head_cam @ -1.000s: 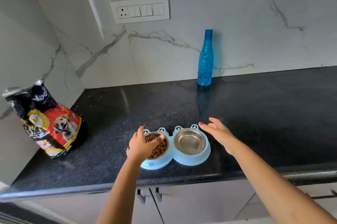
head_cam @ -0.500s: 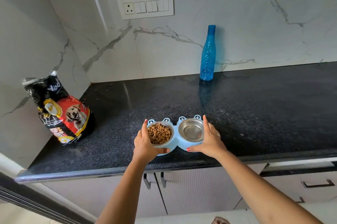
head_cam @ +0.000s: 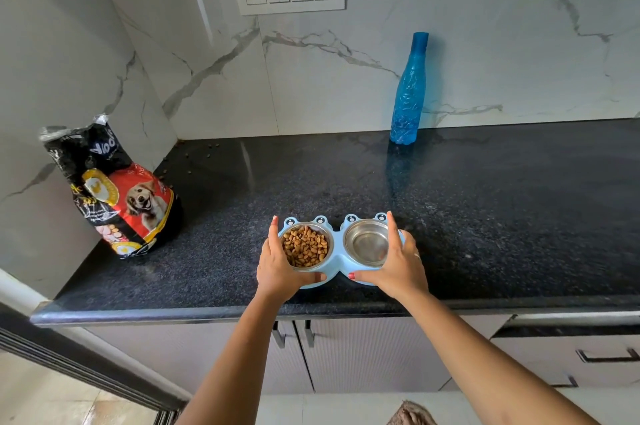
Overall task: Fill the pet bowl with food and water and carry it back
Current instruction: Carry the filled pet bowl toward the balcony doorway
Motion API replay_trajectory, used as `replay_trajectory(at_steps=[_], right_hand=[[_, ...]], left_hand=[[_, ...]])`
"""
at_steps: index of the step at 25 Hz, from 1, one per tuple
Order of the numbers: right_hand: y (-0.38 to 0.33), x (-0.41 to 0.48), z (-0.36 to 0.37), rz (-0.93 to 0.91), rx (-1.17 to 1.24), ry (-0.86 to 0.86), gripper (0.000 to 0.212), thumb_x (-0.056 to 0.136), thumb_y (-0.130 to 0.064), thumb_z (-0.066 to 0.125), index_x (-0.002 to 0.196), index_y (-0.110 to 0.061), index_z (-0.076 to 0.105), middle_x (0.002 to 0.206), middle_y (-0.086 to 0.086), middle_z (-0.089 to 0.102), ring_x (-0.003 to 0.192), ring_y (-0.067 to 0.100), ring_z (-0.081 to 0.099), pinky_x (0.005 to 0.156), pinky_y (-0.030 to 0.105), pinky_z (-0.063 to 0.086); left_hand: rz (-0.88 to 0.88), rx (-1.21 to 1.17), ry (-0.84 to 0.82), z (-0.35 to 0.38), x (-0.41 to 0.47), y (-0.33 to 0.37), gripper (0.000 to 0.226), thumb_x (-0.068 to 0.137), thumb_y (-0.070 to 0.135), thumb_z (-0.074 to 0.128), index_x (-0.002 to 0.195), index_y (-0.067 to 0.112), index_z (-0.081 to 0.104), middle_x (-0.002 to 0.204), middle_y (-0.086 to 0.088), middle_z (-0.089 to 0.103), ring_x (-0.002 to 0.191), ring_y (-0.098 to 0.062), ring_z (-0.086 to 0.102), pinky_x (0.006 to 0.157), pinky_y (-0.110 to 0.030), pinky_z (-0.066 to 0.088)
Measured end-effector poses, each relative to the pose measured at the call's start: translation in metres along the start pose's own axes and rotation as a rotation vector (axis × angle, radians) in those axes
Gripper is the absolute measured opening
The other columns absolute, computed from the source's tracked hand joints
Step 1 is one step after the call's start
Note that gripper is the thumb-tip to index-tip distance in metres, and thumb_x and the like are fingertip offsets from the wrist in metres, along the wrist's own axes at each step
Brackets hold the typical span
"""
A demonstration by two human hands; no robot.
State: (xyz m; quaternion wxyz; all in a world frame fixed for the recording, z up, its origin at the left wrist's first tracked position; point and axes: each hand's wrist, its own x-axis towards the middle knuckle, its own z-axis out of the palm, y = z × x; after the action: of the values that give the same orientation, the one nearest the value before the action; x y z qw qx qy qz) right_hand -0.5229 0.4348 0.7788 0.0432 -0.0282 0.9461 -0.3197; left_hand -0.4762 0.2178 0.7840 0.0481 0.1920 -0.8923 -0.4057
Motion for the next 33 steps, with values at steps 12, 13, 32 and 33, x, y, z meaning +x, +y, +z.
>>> replay_trajectory(at_steps=[12, 13, 32, 33], right_hand=[[-0.008, -0.008, -0.012, -0.025, 0.037, -0.048, 0.138, 0.049, -0.05, 0.088, 0.143, -0.052, -0.012, 0.149, -0.002, 0.021, 0.131, 0.027, 0.039, 0.092, 0.042, 0.047], [-0.01, -0.009, -0.013, -0.032, 0.038, -0.05, 0.138, 0.049, -0.05, 0.088, 0.143, -0.051, -0.012, 0.15, -0.002, 0.021, 0.132, 0.027, 0.038, 0.092, 0.042, 0.046], [-0.058, -0.067, 0.009, -0.363, 0.079, -0.263, 0.142, 0.05, -0.047, 0.09, 0.149, -0.035, -0.012, 0.154, 0.002, 0.016, 0.139, 0.024, 0.029, 0.106, 0.04, 0.036], [-0.061, -0.07, 0.01, -0.39, 0.067, -0.283, 0.143, 0.05, -0.047, 0.09, 0.149, -0.035, -0.012, 0.154, 0.002, 0.017, 0.139, 0.023, 0.029, 0.106, 0.04, 0.036]], left_hand=[[-0.024, -0.151, 0.063, -0.003, -0.029, -0.003, 0.146, 0.048, 0.037, 0.093, 0.151, 0.026, -0.009, 0.155, -0.003, 0.019, 0.144, -0.021, 0.019, 0.116, -0.043, 0.024], [-0.023, -0.154, 0.073, -0.004, -0.032, -0.003, 0.146, 0.048, 0.037, 0.093, 0.151, 0.024, -0.009, 0.155, -0.003, 0.019, 0.143, -0.02, 0.019, 0.116, -0.041, 0.023], [-0.206, -0.174, 0.412, -0.052, -0.16, -0.037, 0.144, 0.052, 0.046, 0.09, 0.151, 0.014, -0.01, 0.156, -0.005, 0.016, 0.144, -0.021, 0.017, 0.116, -0.036, 0.02], [-0.228, -0.173, 0.443, -0.051, -0.17, -0.038, 0.143, 0.053, 0.046, 0.089, 0.151, 0.013, -0.01, 0.156, -0.006, 0.016, 0.144, -0.021, 0.016, 0.116, -0.035, 0.019]])
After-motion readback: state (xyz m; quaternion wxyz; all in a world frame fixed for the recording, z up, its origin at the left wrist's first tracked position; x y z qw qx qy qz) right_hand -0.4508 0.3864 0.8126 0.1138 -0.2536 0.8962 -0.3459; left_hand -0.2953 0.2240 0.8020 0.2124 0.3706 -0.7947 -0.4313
